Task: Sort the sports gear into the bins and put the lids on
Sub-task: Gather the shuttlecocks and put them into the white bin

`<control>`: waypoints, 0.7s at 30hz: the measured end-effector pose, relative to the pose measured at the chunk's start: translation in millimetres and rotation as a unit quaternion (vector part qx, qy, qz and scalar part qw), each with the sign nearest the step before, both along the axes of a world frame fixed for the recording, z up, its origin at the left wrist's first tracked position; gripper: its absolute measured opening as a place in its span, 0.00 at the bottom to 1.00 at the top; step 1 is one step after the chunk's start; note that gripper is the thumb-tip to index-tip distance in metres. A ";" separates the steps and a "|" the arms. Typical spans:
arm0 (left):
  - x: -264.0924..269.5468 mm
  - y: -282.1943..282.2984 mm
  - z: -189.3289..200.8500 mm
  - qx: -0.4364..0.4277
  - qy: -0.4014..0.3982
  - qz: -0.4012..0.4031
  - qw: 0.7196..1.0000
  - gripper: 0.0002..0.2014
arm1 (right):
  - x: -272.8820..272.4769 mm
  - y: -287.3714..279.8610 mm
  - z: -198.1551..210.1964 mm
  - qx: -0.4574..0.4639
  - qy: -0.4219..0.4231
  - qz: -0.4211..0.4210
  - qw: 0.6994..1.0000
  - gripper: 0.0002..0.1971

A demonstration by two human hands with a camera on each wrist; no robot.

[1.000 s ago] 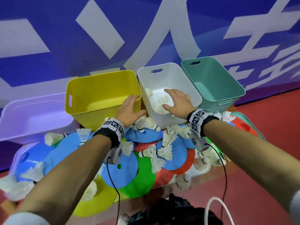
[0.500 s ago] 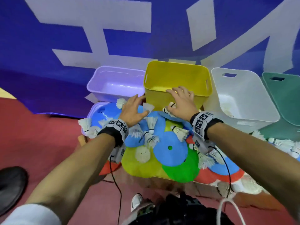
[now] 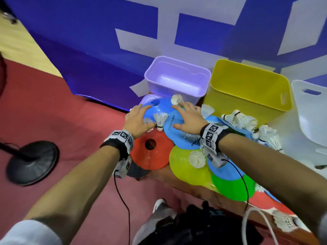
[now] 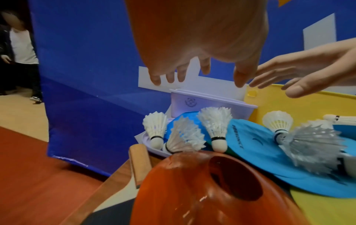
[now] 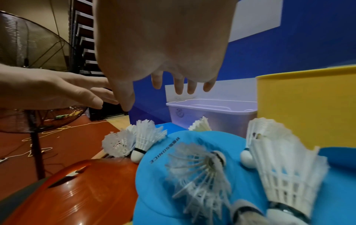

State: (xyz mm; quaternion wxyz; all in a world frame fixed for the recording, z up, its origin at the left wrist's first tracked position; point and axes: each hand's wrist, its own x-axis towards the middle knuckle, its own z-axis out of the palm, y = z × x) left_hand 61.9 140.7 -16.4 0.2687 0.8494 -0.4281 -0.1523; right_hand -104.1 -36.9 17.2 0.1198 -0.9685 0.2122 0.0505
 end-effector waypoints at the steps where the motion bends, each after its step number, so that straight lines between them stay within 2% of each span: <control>1: 2.3 5.6 -3.3 0.008 0.006 0.009 1.000 0.45 | 4.9 4.2 -2.1 0.009 0.013 0.003 1.000 0.41; 4: 7.8 16.2 -13.8 0.014 0.016 0.021 1.000 0.42 | 17.3 14.4 -5.9 0.020 0.052 0.016 0.998 0.42; 8: 17.6 15.3 -23.3 0.014 0.011 0.032 0.999 0.43 | 31.3 18.2 -8.9 0.016 0.097 0.041 0.994 0.43; 17: 45.9 -12.0 -38.9 0.083 0.014 0.051 0.995 0.40 | 57.2 1.1 -16.2 0.019 0.141 0.054 0.988 0.44; 21: 60.6 -23.2 -43.1 0.098 0.014 0.067 0.993 0.34 | 70.6 -7.0 -23.4 0.035 0.152 0.051 0.986 0.42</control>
